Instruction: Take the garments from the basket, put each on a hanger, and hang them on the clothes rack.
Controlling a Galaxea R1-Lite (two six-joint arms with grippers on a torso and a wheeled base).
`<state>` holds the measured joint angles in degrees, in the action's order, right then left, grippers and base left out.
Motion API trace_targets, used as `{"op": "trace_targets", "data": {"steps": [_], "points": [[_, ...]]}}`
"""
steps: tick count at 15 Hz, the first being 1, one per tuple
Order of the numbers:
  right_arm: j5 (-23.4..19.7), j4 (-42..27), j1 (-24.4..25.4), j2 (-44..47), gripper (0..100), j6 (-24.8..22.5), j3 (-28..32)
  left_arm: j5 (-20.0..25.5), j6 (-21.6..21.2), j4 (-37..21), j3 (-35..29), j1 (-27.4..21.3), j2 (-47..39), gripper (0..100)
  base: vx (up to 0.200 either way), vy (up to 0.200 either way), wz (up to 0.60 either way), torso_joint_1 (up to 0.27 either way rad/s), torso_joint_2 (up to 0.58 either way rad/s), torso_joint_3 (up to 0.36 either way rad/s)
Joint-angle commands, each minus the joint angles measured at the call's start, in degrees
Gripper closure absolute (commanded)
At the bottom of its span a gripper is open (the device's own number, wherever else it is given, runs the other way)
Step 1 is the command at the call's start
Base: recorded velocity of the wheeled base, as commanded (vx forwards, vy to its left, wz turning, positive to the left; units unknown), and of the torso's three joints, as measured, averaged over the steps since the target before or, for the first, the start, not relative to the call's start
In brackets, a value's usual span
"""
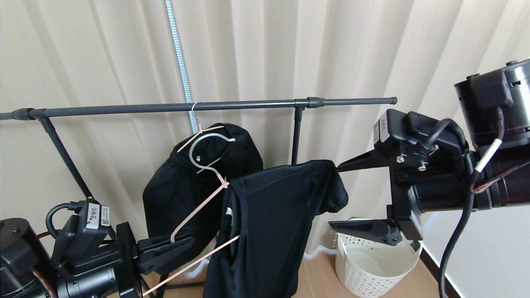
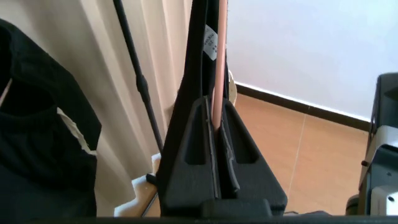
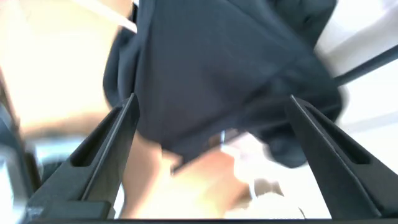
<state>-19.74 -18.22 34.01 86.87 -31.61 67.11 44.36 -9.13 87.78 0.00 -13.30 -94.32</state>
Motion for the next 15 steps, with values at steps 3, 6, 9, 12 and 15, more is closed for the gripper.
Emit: {"op": "trace_targets", "data": {"steps": [3, 6, 9, 12, 15], "points": [[-12.9, -21.9, -9.5, 11.6, 0, -22.4, 16.7, 3.5, -3.4, -0.4, 0.0, 0.4, -1.8, 100, 0.0, 0.0, 0.0, 0.0, 0.0, 0.0], [-18.5, -27.0, -10.6, 15.1, 0, -27.1, 21.4, 4.7, -4.0, -1.9, 0.0, 0.2, -1.7, 100, 0.0, 0.0, 0.0, 0.0, 0.0, 0.0], [-21.6, -26.8, -8.8, 15.7, 0, -26.7, 22.6, 5.9, -4.5, -2.5, 0.0, -0.3, -1.7, 100, 0.0, 0.0, 0.0, 0.0, 0.0, 0.0], [-21.6, -26.6, -7.3, 16.8, 0, -26.0, 23.1, 6.3, -4.7, -2.5, 0.0, -1.3, -1.5, 100, 0.0, 0.0, 0.0, 0.0, 0.0, 0.0], [-21.0, -26.4, -4.8, 18.5, 0, -25.6, 23.9, 6.3, -4.7, -2.5, 0.0, -2.6, -1.5, 100, 0.0, 0.0, 0.0, 0.0, 0.0, 0.0]]}}
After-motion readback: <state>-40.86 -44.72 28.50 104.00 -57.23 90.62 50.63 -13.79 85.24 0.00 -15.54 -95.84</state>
